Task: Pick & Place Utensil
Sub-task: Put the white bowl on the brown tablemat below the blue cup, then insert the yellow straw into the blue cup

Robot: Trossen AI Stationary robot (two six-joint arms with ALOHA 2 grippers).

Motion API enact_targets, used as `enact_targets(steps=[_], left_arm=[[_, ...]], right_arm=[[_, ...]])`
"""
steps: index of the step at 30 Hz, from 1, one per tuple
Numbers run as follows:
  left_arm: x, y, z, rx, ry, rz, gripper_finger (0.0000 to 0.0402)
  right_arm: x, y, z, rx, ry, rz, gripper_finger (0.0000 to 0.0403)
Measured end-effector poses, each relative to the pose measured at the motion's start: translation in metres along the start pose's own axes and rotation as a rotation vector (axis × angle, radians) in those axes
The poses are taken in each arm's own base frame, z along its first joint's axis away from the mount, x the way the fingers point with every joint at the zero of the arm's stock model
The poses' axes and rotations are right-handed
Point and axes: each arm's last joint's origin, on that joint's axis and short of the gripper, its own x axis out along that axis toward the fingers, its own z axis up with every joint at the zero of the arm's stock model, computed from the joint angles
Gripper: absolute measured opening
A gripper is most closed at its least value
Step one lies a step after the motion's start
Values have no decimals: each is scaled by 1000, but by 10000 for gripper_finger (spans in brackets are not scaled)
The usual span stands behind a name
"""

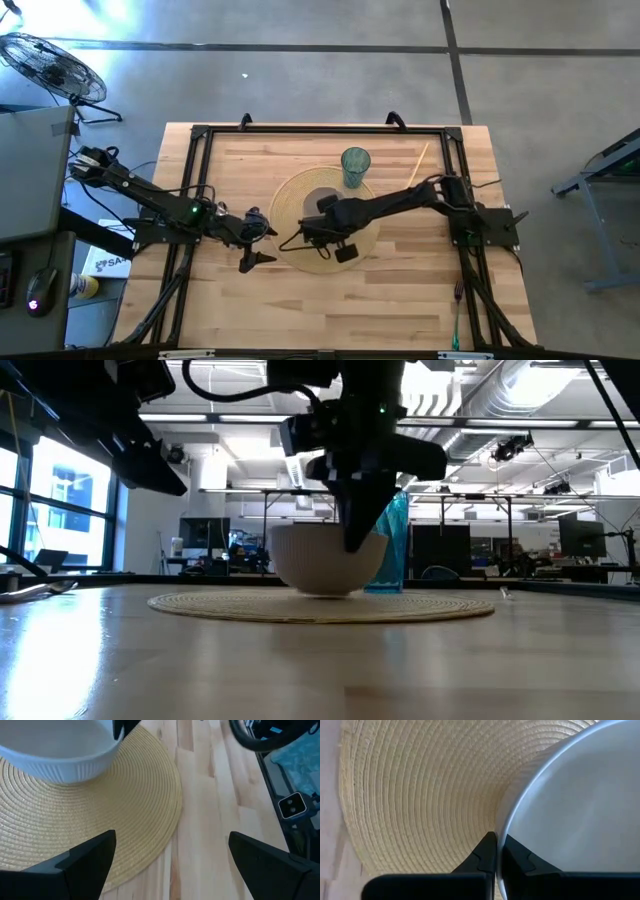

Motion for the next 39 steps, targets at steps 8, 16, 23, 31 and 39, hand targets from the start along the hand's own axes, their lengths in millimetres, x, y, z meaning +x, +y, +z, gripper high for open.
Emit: enact_targets(steps=[8, 16, 23, 31, 39], left_arm=[[0, 0, 0, -1, -2, 0, 383], [0, 0, 0, 4, -4, 2, 383], [0, 0, 0, 5, -5, 3, 383], [0, 0, 0, 7, -6, 5, 383], [0, 0, 0, 7, -6, 5, 383]], right_arm=[[10, -2, -4, -29, -1, -16, 16], [10, 1, -2, -33, -15, -26, 29], [7, 9, 2, -44, -31, -46, 44], [3, 10, 3, -4, -22, -148, 84], [2, 12, 5, 31, -44, -138, 137]])
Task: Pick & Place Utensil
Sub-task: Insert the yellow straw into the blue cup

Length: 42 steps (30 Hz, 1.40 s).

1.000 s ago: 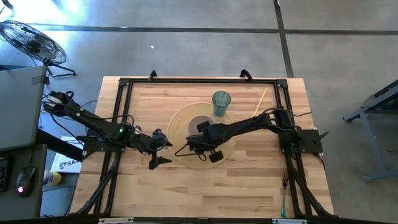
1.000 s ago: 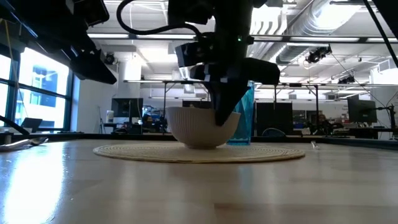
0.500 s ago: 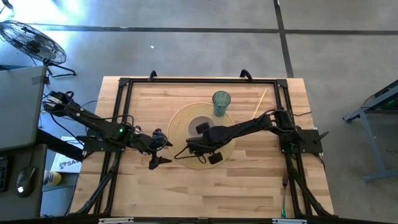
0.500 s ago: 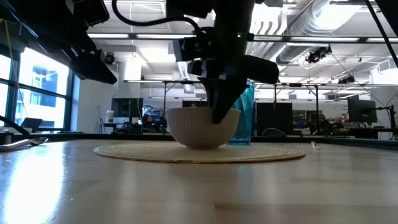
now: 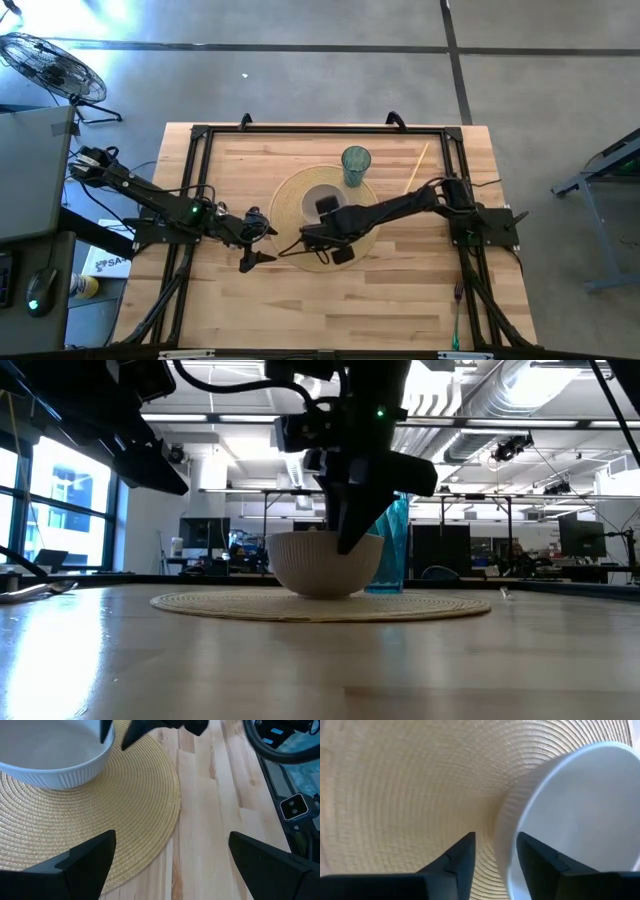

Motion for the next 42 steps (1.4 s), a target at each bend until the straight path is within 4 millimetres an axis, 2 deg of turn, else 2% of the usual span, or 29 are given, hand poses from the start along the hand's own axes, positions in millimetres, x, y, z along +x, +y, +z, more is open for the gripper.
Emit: enact_targets(steps=[6, 9, 13, 17, 23, 27, 30, 36, 38, 42], left_arm=[[0, 0, 0, 0, 0, 0, 383], [0, 0, 0, 0, 0, 0, 383], [0, 0, 0, 0, 0, 0, 383], [0, 0, 0, 0, 0, 0, 383], [0, 0, 0, 1, 0, 0, 383], [0, 0, 0, 1, 0, -1, 383], [0, 0, 0, 2, 3, -3, 383], [0, 0, 0, 0, 1, -5, 383], [0, 0, 0, -3, 1, -5, 383], [0, 0, 0, -4, 1, -4, 383]], right_arm=[[-2, 4, 3, 7, -25, 4, 181], [-11, 5, 7, 21, -36, 0, 200], [-41, 4, 19, 34, -80, -22, 217], [-79, 8, 22, 29, -71, -122, 222], [-125, 22, 3, 109, 67, -261, 223], [-142, 33, -7, 185, 11, -262, 223], [-154, 35, -31, 260, 2, -289, 222], [-162, 31, -106, 597, -54, -410, 222], [-159, 30, -132, 762, -85, -414, 222], [-139, 29, -177, 1112, -89, -337, 222]])
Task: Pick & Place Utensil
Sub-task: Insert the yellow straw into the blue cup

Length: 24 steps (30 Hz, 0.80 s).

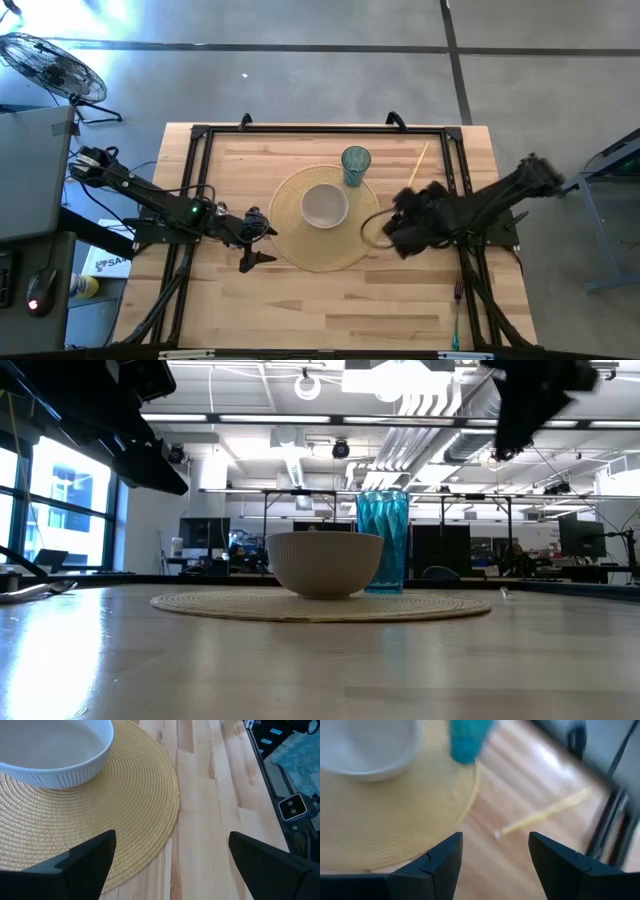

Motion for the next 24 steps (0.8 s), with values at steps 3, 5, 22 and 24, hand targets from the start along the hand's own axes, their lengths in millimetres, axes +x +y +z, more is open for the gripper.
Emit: enact_targets(steps=[3, 5, 22, 24], left_arm=[[0, 0, 0, 0, 0, 0, 383], [0, 0, 0, 0, 0, 1, 383], [0, 1, 1, -1, -22, 40, 383], [0, 1, 1, -2, -21, 41, 383]], right_arm=[[22, -17, -18, 191, 83, 39, 222], [39, -23, -29, 283, 126, 60, 222], [158, -63, -41, 705, 106, -102, 188], [168, -66, -38, 726, 106, -115, 176]])
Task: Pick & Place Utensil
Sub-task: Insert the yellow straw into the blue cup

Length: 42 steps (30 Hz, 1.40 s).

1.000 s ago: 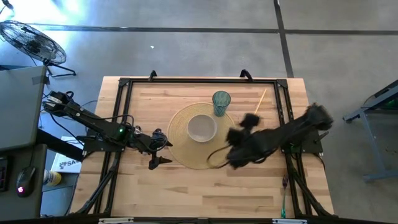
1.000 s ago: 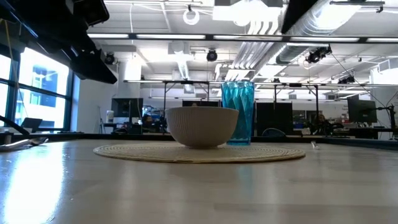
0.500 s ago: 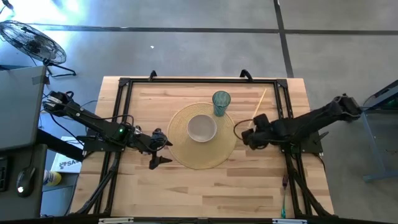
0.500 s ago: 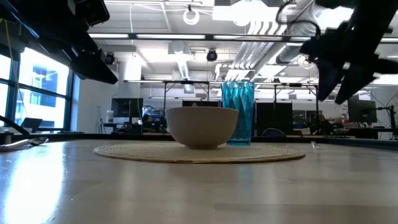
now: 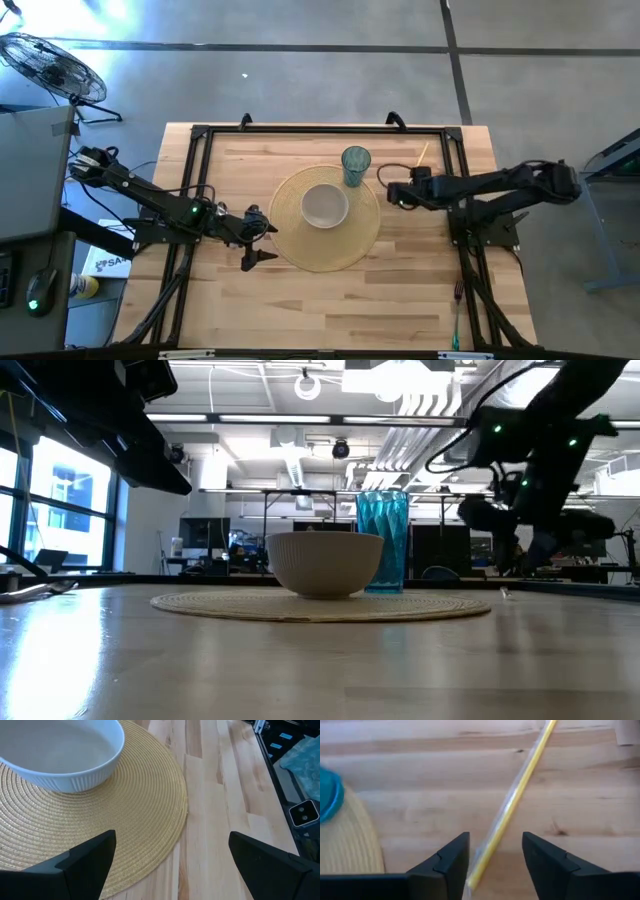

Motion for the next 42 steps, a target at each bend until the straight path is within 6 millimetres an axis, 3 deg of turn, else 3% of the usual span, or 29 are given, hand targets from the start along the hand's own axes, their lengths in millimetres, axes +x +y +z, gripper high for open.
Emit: enact_targets(steps=[13, 24, 29, 35, 42], left_arm=[[0, 0, 0, -1, 1, 0, 383], [0, 0, 0, 0, 1, -1, 383], [0, 0, 0, 0, 1, -1, 383], [0, 0, 0, 0, 2, -2, 383], [0, 0, 0, 0, 2, -2, 383]], right_arm=[[43, 8, 0, 26, 50, -90, 84], [44, 11, -5, 77, 4, -86, 10], [41, 13, -11, 62, -7, -66, 6], [21, 17, -19, 37, 38, 44, 3], [-37, 21, -10, -118, -18, 84, 2]])
